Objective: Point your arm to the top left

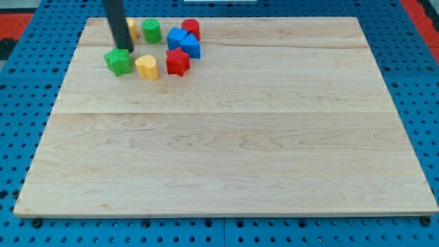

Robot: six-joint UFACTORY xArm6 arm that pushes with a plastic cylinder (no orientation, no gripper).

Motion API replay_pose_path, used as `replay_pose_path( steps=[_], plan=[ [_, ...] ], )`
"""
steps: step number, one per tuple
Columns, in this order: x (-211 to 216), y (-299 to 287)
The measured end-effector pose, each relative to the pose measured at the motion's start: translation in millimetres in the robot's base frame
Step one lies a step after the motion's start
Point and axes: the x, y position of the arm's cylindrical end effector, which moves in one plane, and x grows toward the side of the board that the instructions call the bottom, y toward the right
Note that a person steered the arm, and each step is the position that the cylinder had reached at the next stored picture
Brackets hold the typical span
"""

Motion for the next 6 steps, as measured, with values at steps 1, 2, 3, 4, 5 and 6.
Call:
replay_pose_path(
  steps=[1, 2, 3, 4, 5, 6],
  plan=[
    [-6.4, -39.7],
    [-6.0, -108.4],
    [-4.7, -108.1],
    [-48.5, -107.6],
    [-99.2, -103.1],
    [-97.8, -75.6]
  ],
)
